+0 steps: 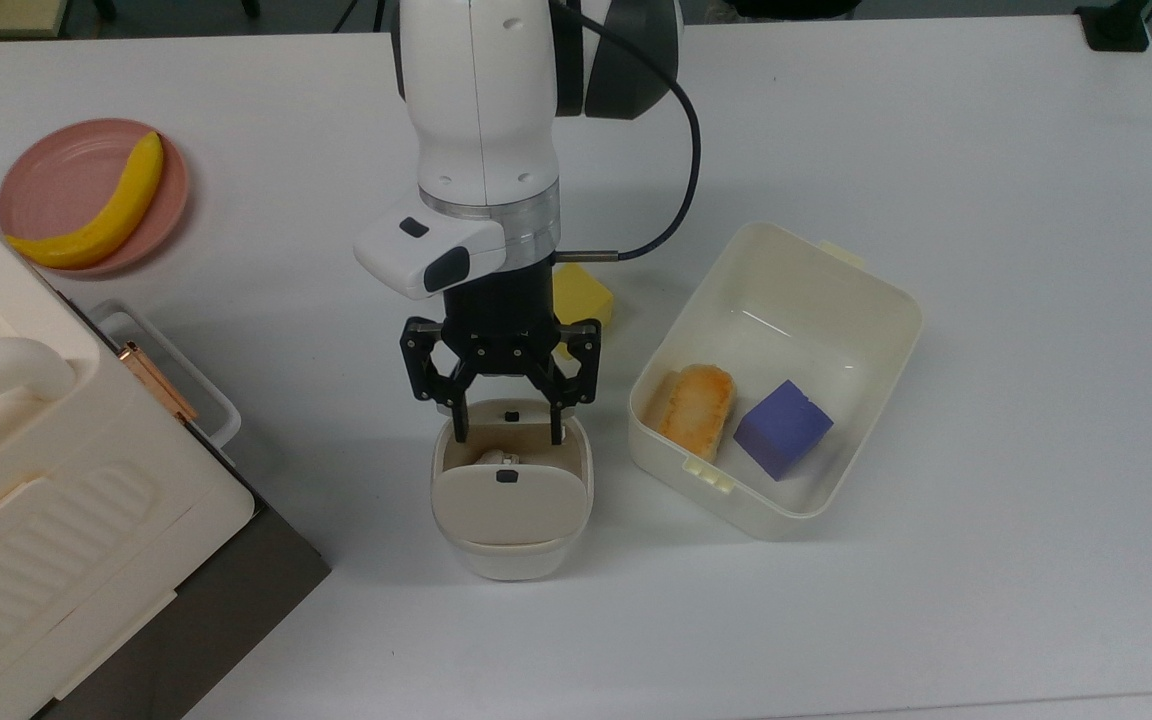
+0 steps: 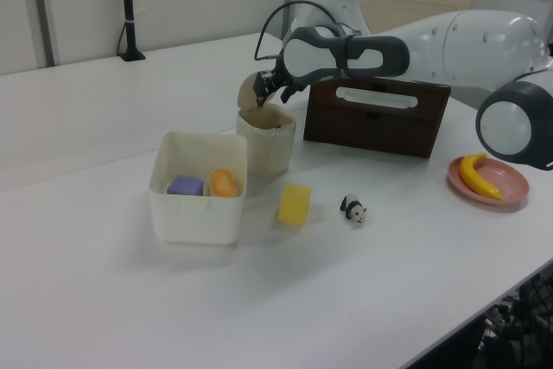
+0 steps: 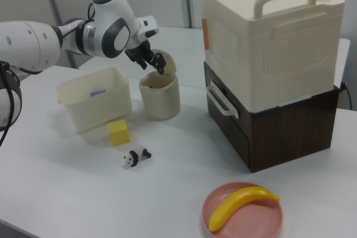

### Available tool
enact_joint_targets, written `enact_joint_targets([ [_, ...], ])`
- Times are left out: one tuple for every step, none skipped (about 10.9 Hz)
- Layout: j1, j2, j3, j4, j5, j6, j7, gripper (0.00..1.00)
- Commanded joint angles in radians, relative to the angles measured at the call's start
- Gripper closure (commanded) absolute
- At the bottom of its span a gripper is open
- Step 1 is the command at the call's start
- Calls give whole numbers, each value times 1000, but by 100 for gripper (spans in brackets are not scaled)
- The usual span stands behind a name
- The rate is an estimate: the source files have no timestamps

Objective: Grab it up and put it in the trash

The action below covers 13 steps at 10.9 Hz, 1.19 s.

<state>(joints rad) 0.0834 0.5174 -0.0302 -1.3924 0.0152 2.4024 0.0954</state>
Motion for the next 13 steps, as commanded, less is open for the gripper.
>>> enact_joint_targets([
  [10,-173,-10,-141,-20,-205,12,0],
  [12,-224,-10,-170,-20,-323,7,0],
  [12,-264,-10,-174,-20,-473,1,0],
  [10,-301,-10,-169,-20,-600,0,0],
  [10,-342,-10,-172,-20,-682,1,0],
  [15,-373,-4,-177,-26,-744,1,0],
  [15,-390,1,-177,-47,-784,1,0],
  [15,-393,1,-175,-52,-807,1,0],
  [15,-393,1,-174,-60,-818,1,0],
  [13,-389,3,-171,-72,-818,-6,0],
  [10,-387,1,-168,-73,-816,-17,0],
  [10,-387,1,-166,-75,-815,-19,0],
  [9,-385,1,-166,-75,-809,-17,0],
])
